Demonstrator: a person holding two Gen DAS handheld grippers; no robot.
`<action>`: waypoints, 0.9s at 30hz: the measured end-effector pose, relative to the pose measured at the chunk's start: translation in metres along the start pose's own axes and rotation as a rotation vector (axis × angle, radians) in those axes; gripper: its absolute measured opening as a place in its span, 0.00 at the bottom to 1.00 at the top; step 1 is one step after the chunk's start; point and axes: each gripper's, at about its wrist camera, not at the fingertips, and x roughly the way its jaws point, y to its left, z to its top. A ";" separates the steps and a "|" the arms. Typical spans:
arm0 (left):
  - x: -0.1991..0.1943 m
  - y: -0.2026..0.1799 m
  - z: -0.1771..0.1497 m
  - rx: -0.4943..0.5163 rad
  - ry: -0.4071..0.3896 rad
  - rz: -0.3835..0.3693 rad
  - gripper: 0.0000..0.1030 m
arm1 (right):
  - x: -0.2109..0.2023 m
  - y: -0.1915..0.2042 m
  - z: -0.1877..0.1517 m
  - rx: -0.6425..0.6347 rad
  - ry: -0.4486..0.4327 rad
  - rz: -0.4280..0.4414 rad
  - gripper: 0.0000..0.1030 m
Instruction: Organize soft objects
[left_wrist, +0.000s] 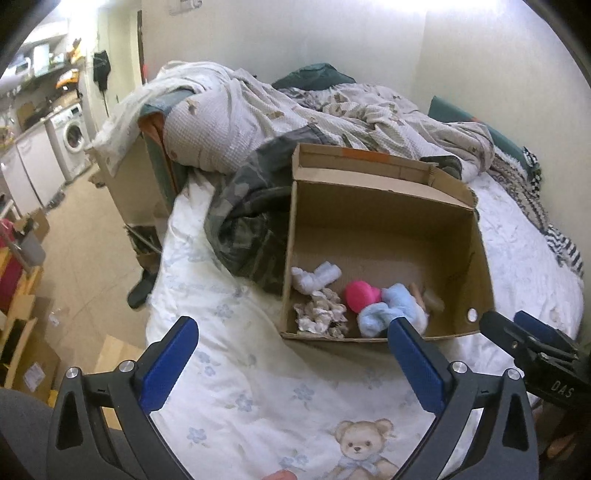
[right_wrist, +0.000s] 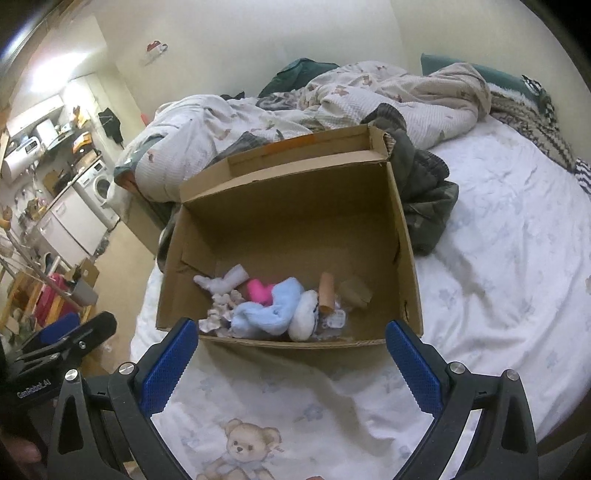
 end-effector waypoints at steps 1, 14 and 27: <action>0.000 0.000 0.000 -0.004 0.001 -0.006 0.99 | 0.001 0.000 0.000 -0.001 0.002 -0.005 1.00; 0.002 -0.002 -0.001 -0.005 0.022 -0.030 0.99 | 0.002 0.001 -0.002 -0.031 -0.007 -0.052 1.00; 0.002 -0.004 -0.003 -0.004 0.026 -0.035 0.99 | 0.001 0.002 -0.002 -0.054 -0.015 -0.062 1.00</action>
